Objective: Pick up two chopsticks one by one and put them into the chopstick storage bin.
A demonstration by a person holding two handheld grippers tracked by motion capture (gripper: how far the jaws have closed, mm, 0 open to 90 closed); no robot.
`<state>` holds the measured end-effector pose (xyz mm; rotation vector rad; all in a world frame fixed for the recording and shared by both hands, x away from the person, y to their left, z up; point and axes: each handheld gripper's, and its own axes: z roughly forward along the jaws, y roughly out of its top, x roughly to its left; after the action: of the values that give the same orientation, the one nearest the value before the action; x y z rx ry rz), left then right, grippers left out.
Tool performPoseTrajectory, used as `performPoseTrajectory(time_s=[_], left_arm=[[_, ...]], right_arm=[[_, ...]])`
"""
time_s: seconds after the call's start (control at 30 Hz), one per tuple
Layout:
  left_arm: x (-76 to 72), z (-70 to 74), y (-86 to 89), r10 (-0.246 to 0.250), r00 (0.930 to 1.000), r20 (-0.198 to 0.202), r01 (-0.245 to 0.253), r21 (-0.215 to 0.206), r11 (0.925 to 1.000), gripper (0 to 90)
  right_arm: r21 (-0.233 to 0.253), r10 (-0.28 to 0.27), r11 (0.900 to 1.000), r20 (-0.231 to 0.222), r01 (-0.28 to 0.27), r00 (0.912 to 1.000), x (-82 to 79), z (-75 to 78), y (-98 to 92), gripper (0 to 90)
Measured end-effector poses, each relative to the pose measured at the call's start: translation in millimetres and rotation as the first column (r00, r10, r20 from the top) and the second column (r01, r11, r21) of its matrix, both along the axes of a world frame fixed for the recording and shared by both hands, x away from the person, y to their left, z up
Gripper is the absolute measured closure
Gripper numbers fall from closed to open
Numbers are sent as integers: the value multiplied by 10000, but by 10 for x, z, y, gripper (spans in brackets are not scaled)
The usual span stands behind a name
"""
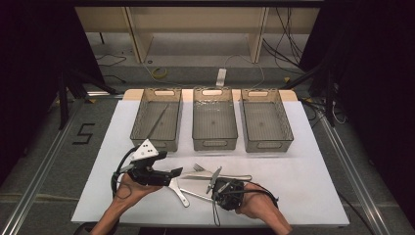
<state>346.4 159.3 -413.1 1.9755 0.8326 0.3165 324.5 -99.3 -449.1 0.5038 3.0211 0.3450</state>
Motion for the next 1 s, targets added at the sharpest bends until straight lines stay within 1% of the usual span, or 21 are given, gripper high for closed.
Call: performPoseTrajectory(time_s=[0.03,0.13,0.17,0.2,0.23,0.37,0.4,0.43,0.47,0.5,0.53,0.63,0.67,0.7,0.73,0.77,0.8,0.87,0.9,0.97,1.0], left_arm=[[-3,-5,-10,-60,10000,-10,60,-9,10000,187],[-9,-14,-39,-301,9995,-54,301,135,9995,189],[-9,-20,-52,-433,9990,-137,436,211,9988,189],[-9,-31,-70,-584,9979,-269,592,306,9978,189],[-13,-47,-96,-687,9972,-310,699,403,9967,188],[-39,-86,-229,-1382,9894,-453,1415,812,9866,188],[-47,-101,-274,-1586,9861,-493,1626,926,9823,188],[-55,-121,-325,-1789,9824,-541,1838,1056,9773,188],[-58,-140,-375,-2035,9772,-603,2097,1273,9694,188],[-63,-183,-475,-2409,9680,-700,2494,1646,9543,188],[-63,-183,-475,-2409,9680,-700,2494,1646,9543,188],[-49,-265,-618,-2921,9507,-1036,3079,2062,9288,189],[-40,-298,-667,-3143,9411,-1251,3352,2210,9158,202],[-16,-340,-722,-3443,9249,-1613,3730,2099,9038,216],[-16,-340,-722,-3443,9249,-1613,3730,2099,9038,224],[-9,-356,-750,-3512,9214,-1665,3816,2158,8988,224],[4,-369,-769,-3638,9163,-1673,3948,2253,8907,231],[27,-401,-814,-3739,9104,-1768,4072,2245,8853,256],[33,-420,-838,-3835,9043,-1876,4190,2185,8813,269],[40,-452,-880,-4095,8900,-2005,4495,2352,8617,300],[42,-467,-895,-4166,8855,-2060,4585,2409,8554,316]], right_arm=[[72,84,9999,111,-85,9999,8,12,-12,871],[130,-24,9999,224,21,9997,14,44,-38,871],[64,60,10000,253,-61,9997,24,60,-52,871],[208,-128,9997,325,121,9994,19,63,-55,872],[169,-79,9998,321,74,9995,26,79,-67,872],[279,-66,9996,540,51,9985,31,157,-111,872],[279,-66,9996,540,51,9985,31,157,-111,872],[261,-37,9997,641,20,9979,27,176,-117,872],[290,39,9996,697,-60,9976,16,204,-122,872],[290,40,9996,686,-60,9976,13,215,-122,872],[239,90,9997,708,-107,9975,9,224,-123,872],[309,24,9995,717,-47,9974,2,236,-122,872],[292,98,9995,761,-121,9971,2,255,-122,872],[290,126,9995,779,-149,9969,-1,260,-121,872],[290,126,9995,779,-149,9969,-1,260,-121,872],[326,77,9994,783,-103,9969,-4,268,-119,872],[304,137,9994,752,-160,9971,-5,268,-118,872],[322,130,9994,783,-156,9968,-9,281,-115,871],[312,136,9994,746,-160,9971,-13,283,-111,872],[348,160,9992,780,-187,9968,-10,289,-112,871],[337,209,9992,783,-236,9967,-8,291,-117,871]])
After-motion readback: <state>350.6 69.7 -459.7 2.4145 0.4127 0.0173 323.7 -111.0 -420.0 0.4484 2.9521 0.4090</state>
